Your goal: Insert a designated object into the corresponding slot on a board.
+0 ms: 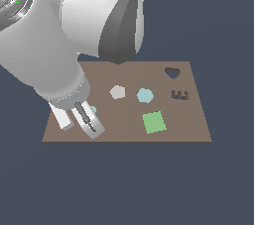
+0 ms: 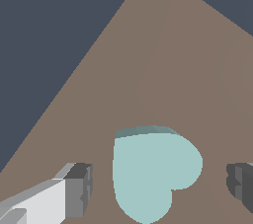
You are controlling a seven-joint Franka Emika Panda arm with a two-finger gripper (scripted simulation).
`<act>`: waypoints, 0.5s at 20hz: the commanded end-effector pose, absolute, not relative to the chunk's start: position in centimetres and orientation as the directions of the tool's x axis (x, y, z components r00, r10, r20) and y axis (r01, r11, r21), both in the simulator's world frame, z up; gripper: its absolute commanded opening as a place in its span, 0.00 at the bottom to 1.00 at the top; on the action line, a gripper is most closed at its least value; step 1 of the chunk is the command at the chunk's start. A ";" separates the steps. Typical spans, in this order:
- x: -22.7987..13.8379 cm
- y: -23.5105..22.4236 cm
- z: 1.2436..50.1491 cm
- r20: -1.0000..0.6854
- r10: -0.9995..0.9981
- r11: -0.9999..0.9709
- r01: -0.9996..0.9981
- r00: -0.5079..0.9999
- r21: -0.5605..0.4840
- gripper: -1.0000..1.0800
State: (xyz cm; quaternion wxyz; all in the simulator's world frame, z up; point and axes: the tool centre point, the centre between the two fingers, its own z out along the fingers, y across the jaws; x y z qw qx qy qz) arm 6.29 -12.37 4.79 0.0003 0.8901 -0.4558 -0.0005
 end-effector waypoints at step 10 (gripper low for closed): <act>6.3 -12.2 4.0 0.000 -0.806 -0.592 -0.806 0.592 0.000 0.96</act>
